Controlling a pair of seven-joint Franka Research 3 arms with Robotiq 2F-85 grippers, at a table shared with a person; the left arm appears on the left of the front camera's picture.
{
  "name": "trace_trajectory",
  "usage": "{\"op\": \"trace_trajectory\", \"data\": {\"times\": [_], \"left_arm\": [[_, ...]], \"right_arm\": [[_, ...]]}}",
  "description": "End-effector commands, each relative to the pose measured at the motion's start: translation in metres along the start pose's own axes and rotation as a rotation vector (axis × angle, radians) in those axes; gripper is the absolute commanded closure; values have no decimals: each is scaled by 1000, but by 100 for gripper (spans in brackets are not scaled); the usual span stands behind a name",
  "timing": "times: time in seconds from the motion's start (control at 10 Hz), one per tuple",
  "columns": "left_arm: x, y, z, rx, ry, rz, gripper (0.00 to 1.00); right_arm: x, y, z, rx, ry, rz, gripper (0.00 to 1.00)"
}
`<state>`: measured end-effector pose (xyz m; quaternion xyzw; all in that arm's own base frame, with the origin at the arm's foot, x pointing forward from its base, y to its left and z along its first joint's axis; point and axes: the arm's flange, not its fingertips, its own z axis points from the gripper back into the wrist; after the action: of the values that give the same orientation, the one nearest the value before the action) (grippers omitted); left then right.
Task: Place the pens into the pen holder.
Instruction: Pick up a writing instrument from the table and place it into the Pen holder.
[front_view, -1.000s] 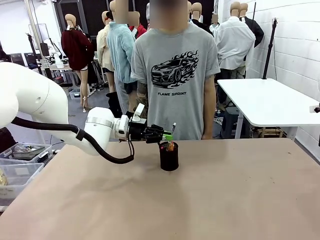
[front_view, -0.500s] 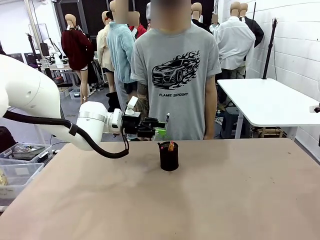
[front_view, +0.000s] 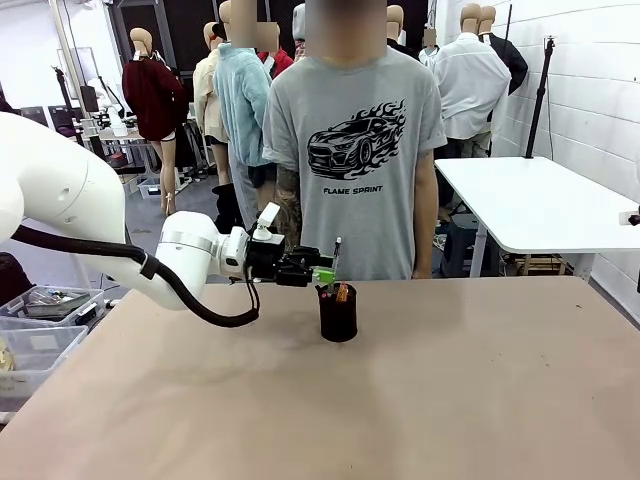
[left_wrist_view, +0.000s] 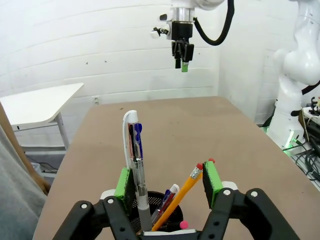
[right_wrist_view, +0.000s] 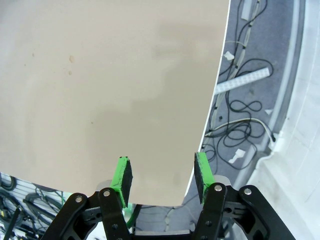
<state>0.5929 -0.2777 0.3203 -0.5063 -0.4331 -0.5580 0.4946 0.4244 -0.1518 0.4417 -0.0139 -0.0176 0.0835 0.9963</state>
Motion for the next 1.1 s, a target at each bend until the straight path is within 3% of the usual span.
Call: {"op": "trace_trajectory", "data": {"times": [0.0, 1.0], "left_arm": [[1, 7, -1, -7, 0, 9, 29], [-25, 14, -8, -9, 144, 7, 29]], "right_arm": [[0, -1, -1, -28, 2, 3, 36], [0, -1, -1, -28, 2, 3, 36]]}}
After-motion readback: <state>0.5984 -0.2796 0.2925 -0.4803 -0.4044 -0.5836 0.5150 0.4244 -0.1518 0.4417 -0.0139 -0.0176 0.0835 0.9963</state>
